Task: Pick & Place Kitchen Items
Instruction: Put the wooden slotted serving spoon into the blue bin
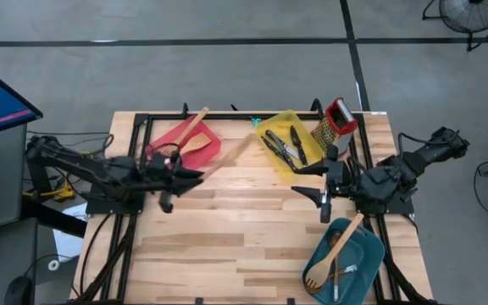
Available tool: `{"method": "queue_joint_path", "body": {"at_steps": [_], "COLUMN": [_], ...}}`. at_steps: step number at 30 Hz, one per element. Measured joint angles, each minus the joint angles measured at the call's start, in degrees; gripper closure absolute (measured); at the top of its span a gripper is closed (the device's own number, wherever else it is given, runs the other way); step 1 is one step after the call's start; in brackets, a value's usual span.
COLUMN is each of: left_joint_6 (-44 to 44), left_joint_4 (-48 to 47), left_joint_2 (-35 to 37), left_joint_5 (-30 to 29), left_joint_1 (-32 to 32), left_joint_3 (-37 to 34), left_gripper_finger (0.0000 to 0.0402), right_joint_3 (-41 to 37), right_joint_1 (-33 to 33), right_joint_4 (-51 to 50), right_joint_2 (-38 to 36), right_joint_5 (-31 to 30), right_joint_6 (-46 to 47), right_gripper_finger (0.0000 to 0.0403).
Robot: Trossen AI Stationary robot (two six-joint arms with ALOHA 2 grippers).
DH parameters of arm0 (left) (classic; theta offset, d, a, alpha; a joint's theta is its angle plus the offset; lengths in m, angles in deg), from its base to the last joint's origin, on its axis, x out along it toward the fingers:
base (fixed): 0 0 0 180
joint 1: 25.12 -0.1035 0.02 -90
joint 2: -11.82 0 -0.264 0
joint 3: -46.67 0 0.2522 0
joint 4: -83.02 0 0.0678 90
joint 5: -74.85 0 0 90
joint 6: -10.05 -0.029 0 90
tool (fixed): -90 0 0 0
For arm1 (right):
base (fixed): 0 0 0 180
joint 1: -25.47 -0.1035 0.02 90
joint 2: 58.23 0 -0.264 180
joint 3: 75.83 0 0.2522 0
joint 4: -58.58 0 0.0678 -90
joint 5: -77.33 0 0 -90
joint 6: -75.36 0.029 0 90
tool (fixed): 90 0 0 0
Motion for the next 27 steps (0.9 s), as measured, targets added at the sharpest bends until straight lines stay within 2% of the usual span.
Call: {"method": "queue_joint_path", "body": {"at_steps": [9,13,20,27], "left_joint_6": [-1.08,-1.1,-1.1,-2.81], "left_joint_4": [8.52,13.44,16.19,18.51], "left_joint_2": [4.02,3.92,3.9,3.89], "left_joint_5": [12.51,16.8,17.85,19.12], "left_joint_1": [0.0,0.0,0.0,0.0], "left_joint_3": [0.04,0.04,0.04,0.07], "left_gripper_finger": [0.0349,0.0348,0.0348,0.0348], "right_joint_3": [0.0,0.0,0.0,-0.01], "right_joint_1": [0.53,1.01,2.65,5.35], "right_joint_4": [0.6,4.56,14.7,29.21], "right_joint_2": [1.03,2.73,6.91,12.45], "right_joint_5": [-0.21,-0.31,-0.04,0.02], "right_joint_6": [-0.83,-4.1,-11.0,-19.36], "right_gripper_finger": [0.0187,0.0187,0.0187,0.0187]}}
